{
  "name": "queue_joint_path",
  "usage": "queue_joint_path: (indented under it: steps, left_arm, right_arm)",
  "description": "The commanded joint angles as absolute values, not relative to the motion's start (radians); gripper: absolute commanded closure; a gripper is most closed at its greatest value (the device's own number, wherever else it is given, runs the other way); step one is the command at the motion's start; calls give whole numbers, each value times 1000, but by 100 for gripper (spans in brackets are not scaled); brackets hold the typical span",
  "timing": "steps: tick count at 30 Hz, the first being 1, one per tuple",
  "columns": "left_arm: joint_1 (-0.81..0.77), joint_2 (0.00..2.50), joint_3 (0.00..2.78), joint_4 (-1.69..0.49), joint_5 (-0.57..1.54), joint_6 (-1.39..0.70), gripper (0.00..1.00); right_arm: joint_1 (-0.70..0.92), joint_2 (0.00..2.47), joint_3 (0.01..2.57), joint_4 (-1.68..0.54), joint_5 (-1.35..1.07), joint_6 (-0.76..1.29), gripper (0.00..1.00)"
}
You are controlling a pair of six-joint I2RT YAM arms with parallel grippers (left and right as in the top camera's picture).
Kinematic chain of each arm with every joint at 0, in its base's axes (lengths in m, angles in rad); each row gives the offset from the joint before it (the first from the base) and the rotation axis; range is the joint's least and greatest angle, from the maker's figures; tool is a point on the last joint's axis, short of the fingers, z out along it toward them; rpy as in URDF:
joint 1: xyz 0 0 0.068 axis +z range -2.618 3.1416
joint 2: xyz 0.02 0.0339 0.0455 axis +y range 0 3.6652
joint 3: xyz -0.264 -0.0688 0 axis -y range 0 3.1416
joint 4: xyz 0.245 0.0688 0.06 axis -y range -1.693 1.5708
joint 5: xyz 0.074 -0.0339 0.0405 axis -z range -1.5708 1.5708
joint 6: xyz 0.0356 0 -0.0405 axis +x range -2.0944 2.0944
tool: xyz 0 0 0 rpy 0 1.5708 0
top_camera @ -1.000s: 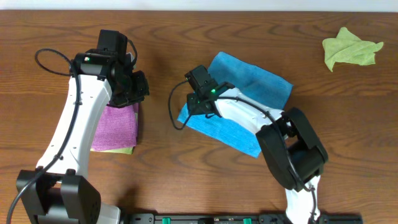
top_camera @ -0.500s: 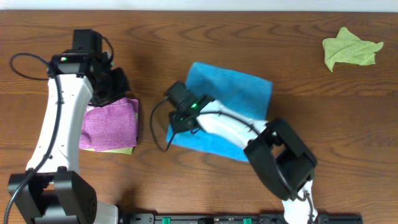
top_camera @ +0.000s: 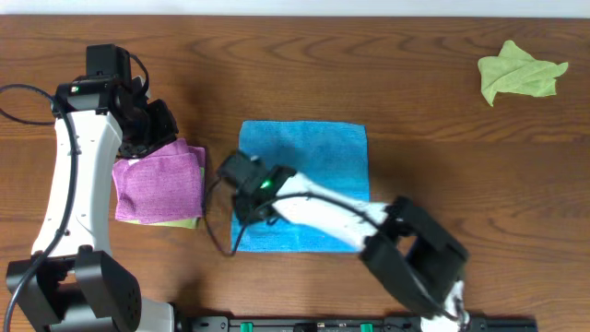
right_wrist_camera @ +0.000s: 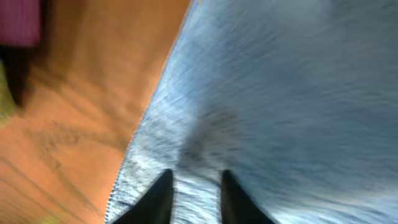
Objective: Fold the cloth
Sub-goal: 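Pull the blue towel's corner down-left with the right gripper to square it, then release the towel and move both grippers to its bottom corners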
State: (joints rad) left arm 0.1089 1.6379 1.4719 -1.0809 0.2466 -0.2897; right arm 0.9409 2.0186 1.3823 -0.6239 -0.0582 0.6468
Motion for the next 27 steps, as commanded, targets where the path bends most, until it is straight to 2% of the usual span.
queue_joint_path:
  steps: [1,5,6,9,11,13,20,27]
  left_arm:
    - [113,1615,1534,-1105,237,-284,63]
    - [113,1615,1608,-1168,237,-284,51]
    - [113,1615,1632,-1196,239,-284,44]
    - [119,1613,1664,-1272,347,-291,36]
    - [133,1608,1664,-1311,464,-286,35]
    - [151,1602,1663,-1370,559,-257,35]
    - [166,1527,1644,-1489,573,-202,40]
    - [182,1289,1398,-1437,570,-262,39]
  right_arm:
    - [852,1858,1388,-621,30,643,50]
    - [746,1709,1388,-669,26,627,36]
    - [717,1663,1388,-706,26,627,31]
    - [658,1560,1388,-825,26,627,13]
    - [627,1504,1388,-897,26,628,11]
    - [599,1437,1387,-981,26,627,4]
    - [538,1245,1348,-1159,43,633,1]
    - [488,1025,1089,-1160,10,700,1]
